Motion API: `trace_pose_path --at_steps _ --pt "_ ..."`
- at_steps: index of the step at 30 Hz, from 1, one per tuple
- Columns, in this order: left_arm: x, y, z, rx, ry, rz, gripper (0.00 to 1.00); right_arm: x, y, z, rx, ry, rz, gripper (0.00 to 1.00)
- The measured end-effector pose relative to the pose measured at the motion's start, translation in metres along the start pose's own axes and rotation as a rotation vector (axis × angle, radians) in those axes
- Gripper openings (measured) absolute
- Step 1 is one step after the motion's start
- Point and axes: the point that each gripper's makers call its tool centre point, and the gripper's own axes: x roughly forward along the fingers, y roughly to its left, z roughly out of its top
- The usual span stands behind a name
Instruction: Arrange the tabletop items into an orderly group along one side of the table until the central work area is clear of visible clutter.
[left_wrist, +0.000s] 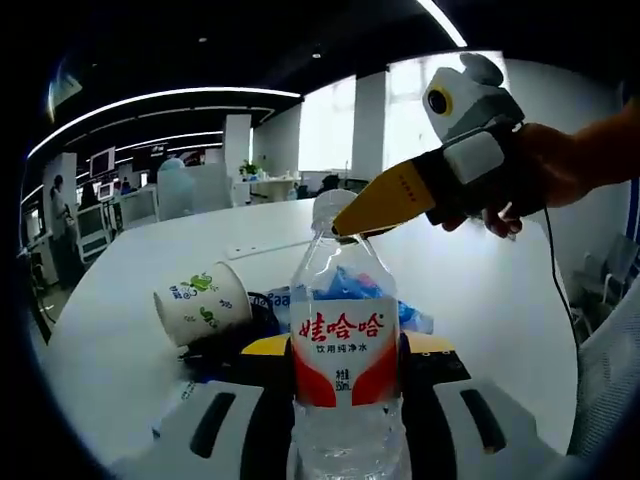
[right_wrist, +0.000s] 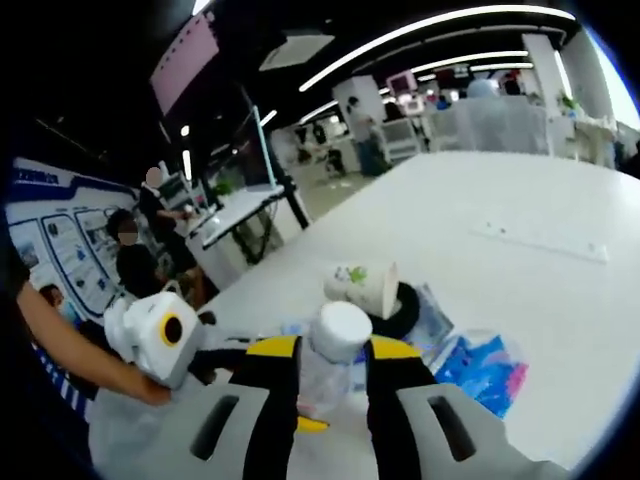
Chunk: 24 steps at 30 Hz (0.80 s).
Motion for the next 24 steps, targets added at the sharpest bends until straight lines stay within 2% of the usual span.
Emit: trace_pose_path --at_steps 7,12,19,24 --pt "-0.007 0.000 -0.001 0.016 -0.009 0.026 0.40 0.002 0.008 0.000 0.033 0.005 -0.004 0.20" --pt "-0.012 0.001 -0.001 0.018 -0.013 0.030 0.40 0.001 0.018 0.002 0.010 0.008 0.004 0.19" --pt "-0.021 0.000 -0.003 0.017 -0.006 0.006 0.41 0.003 0.033 0.003 -0.109 0.021 0.024 0.18" --pt "-0.027 -0.002 -0.003 0.038 0.000 -0.023 0.42 0.004 0.046 0.004 -0.239 0.021 0.045 0.18"
